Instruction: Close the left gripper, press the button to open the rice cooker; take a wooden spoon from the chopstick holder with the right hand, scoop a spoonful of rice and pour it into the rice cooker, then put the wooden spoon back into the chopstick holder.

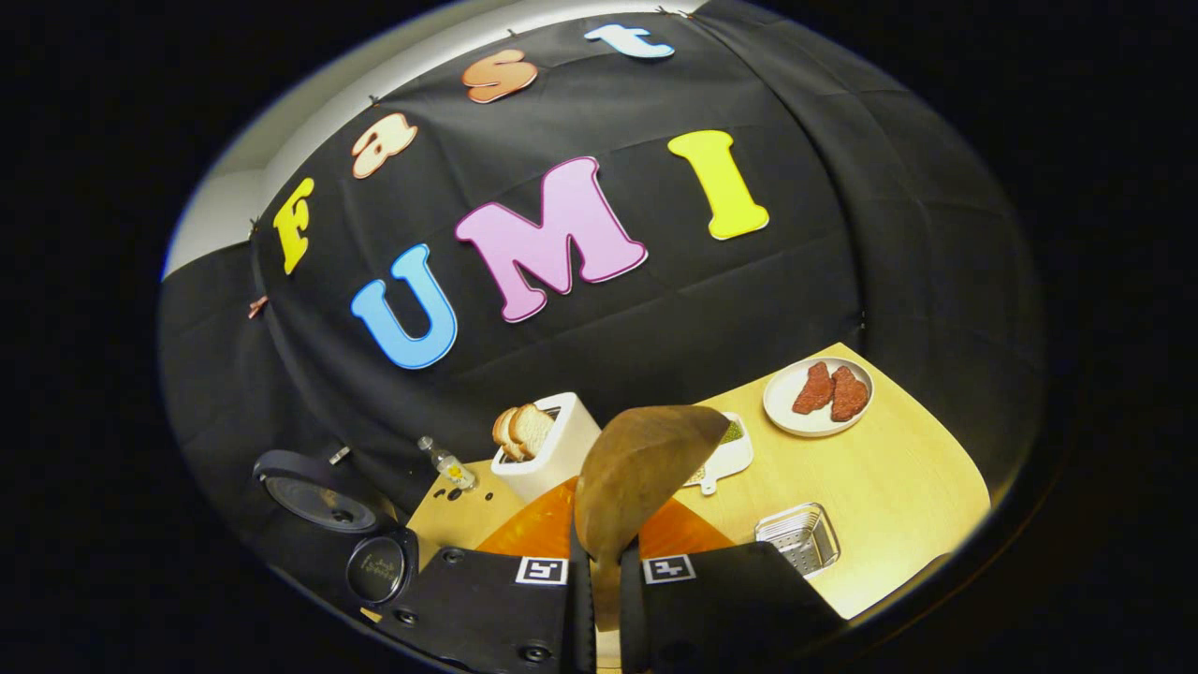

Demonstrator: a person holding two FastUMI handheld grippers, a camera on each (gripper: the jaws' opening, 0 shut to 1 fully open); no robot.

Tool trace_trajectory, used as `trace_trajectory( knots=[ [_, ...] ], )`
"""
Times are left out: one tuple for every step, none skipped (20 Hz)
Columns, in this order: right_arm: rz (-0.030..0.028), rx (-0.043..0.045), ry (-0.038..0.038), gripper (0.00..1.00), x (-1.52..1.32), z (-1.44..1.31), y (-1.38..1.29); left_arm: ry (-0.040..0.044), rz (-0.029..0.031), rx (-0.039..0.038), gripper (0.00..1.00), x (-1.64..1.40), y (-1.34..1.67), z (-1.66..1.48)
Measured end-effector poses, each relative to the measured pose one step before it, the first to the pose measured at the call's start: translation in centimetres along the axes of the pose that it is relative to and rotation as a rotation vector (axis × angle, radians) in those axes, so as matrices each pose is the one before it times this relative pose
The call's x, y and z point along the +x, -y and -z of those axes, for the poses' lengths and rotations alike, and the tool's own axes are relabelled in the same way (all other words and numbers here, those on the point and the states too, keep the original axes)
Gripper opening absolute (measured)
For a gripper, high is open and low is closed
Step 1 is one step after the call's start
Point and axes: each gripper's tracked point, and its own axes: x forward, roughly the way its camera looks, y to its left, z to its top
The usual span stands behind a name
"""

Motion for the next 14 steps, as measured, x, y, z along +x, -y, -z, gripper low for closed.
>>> trace_trajectory(
  knots=[
    [0.00177, -0.02312, -0.01244, 0.14, 0.313, 1.173, -0.507, -0.00680, 0.00700, -0.00490, 0.96, 0.278, -0.499, 0.046],
    [0.00188, -0.02578, -0.00934, 0.14, 0.420, 1.358, -0.576, -0.00734, 0.00778, -0.00330, 0.95, 0.341, -0.394, 0.212],
    [0.00773, -0.02854, -0.01131, 0.14, 0.643, 1.377, -0.282, -0.00857, 0.00626, -0.00103, 0.95, 0.340, -0.392, -0.040],
    [0.00753, -0.03551, -0.01458, 0.14, 0.694, 1.577, -0.200, -0.01153, 0.00468, 0.00096, 0.95, 0.374, -0.382, 0.494],
    [0.00781, -0.03560, -0.02955, 0.14, 0.858, 1.645, -0.124, -0.01328, 0.00472, 0.00232, 0.95, 0.337, -0.418, 0.549],
    [0.00647, -0.02619, -0.02742, 0.14, 0.735, 1.546, -0.317, -0.00999, 0.00372, 0.00435, 0.95, 0.249, -0.403, 0.414],
    [0.00103, -0.01561, -0.01495, 0.14, 0.836, 0.977, -0.476, -0.00891, -0.00121, 0.00699, 0.95, 0.187, -0.371, 0.164],
    [0.00082, -0.00940, -0.01319, 0.14, 0.740, 0.872, -0.563, -0.00904, -0.00417, 0.00596, 0.95, 0.159, -0.443, 0.573],
    [0.00358, -0.00656, -0.00666, 0.14, 0.643, 0.685, -0.358, -0.00886, -0.00255, 0.00152, 0.95, 0.164, -0.437, 0.502],
    [0.00757, -0.00294, -0.00348, 0.15, 0.594, 0.595, -0.195, -0.00923, 0.00053, -0.00231, 0.95, 0.139, -0.329, 0.392],
    [0.01152, -0.00094, 0.00037, 0.14, 0.353, 0.466, -0.075, -0.01093, 0.00093, -0.00488, 0.95, 0.240, -0.274, 0.391],
    [0.01000, 0.00289, -0.00317, 0.15, 0.348, 0.392, -0.109, -0.00994, 0.00103, -0.00518, 0.95, 0.216, -0.249, 0.554],
    [0.01022, 0.00209, -0.00586, 0.15, 0.210, 0.510, -0.014, -0.00752, -0.00076, -0.00536, 0.95, 0.186, -0.303, 0.257],
    [0.01220, 0.00122, -0.00561, 0.15, 0.259, 0.474, 0.046, -0.00281, 0.00061, -0.00616, 0.95, 0.256, -0.236, 0.121]
  ],
)
